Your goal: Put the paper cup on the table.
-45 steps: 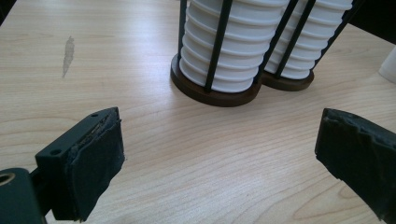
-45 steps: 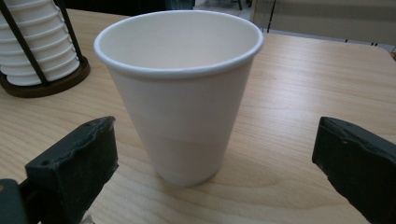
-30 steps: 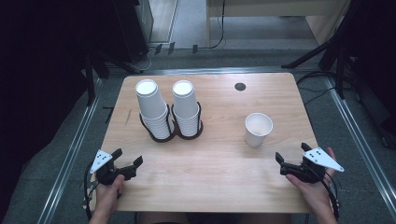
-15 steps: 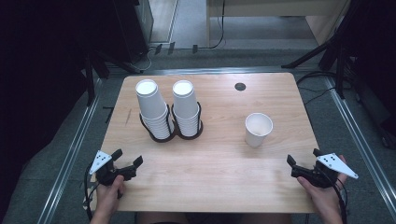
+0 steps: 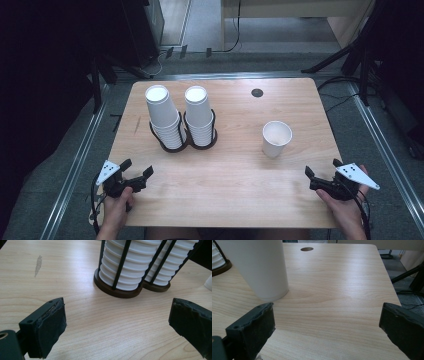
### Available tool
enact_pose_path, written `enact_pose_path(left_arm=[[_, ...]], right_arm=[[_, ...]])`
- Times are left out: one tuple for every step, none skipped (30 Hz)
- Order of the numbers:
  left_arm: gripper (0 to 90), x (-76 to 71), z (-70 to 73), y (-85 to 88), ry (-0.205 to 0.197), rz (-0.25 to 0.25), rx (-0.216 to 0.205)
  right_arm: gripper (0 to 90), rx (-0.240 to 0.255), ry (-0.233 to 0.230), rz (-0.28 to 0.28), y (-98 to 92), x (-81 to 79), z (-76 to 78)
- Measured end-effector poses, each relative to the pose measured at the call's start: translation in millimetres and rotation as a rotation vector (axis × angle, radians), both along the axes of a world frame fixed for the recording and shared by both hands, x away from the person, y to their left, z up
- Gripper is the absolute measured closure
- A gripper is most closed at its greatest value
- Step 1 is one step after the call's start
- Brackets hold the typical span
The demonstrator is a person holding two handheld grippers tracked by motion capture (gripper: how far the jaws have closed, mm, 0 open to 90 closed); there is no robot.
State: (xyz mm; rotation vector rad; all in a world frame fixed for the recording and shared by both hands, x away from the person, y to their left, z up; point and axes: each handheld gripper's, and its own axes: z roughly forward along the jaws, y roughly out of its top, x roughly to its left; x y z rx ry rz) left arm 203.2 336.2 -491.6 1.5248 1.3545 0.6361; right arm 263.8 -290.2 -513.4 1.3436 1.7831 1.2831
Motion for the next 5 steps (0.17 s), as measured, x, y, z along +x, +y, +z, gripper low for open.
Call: enact_pose_path(left_arm=[[1.5, 0.1, 0.0, 0.1, 0.0, 0.001, -0.002], [1.5, 0.2, 0.0, 0.3, 0.0, 0.001, -0.002], [1.5, 0.2, 0.0, 0.3, -0.001, 0.002, -0.002], [1.5, 0.2, 0.0, 0.3, 0.0, 0.002, -0.002], [1.5, 0.2, 0.0, 0.2, 0.0, 0.003, -0.001]], right_arm=[[0.6, 0.001, 0.0, 0.0, -0.1, 0.1, -0.1], [0.6, 0.001, 0.001, 0.0, 0.0, 0.2, -0.2], [0.6, 0.002, 0.002, 0.001, 0.1, 0.2, -0.2], [0.6, 0.001, 0.001, 0.002, 0.1, 0.2, -0.3], [0.6, 0.002, 0.002, 0.002, 0.3, 0.3, -0.4]])
